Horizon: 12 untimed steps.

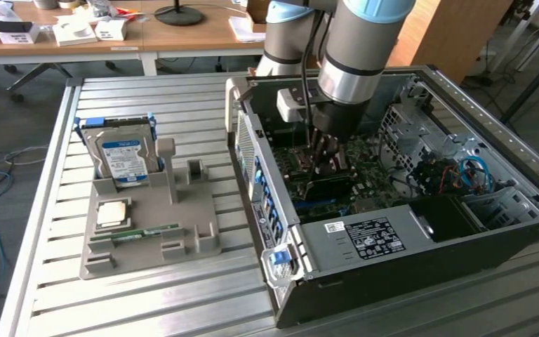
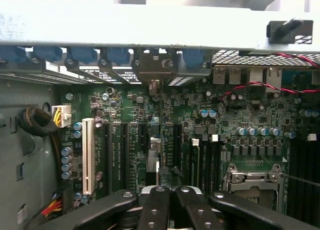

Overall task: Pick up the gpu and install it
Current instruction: 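Press down on the gpu until it lock into place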

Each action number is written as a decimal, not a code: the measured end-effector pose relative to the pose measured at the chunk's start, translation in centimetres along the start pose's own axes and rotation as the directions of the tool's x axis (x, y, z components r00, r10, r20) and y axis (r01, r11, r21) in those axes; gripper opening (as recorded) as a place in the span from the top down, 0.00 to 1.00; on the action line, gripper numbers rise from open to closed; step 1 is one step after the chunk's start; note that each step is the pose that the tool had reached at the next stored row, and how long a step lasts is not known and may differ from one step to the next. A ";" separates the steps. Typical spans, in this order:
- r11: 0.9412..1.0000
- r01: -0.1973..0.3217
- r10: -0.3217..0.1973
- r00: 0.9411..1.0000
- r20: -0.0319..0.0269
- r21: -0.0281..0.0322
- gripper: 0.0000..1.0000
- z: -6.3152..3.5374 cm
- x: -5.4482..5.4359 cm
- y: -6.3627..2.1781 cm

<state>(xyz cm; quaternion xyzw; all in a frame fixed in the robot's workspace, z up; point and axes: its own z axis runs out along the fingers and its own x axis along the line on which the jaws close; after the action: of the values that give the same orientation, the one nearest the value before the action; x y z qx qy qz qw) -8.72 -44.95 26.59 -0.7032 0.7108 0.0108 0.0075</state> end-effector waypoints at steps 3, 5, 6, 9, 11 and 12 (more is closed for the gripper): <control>1.000 0.000 0.000 1.000 -0.001 0.000 0.89 -0.19 0.0 -0.03; 1.000 0.000 0.000 1.000 -0.001 0.000 0.89 -0.25 0.0 -0.04; 1.000 0.000 0.000 1.000 -0.001 0.000 0.89 -0.26 0.0 -0.05; 1.000 0.000 0.000 1.000 -0.001 -0.002 0.89 -0.31 0.0 -0.16; 1.000 0.000 0.000 1.000 -0.001 -0.002 0.89 -0.35 0.0 -0.20; 1.000 0.000 0.000 1.000 -0.001 -0.002 0.89 -0.36 0.1 -0.19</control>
<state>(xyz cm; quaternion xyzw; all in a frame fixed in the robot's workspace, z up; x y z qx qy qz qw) -8.53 -45.01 26.94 -0.7032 0.7109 0.0112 0.0064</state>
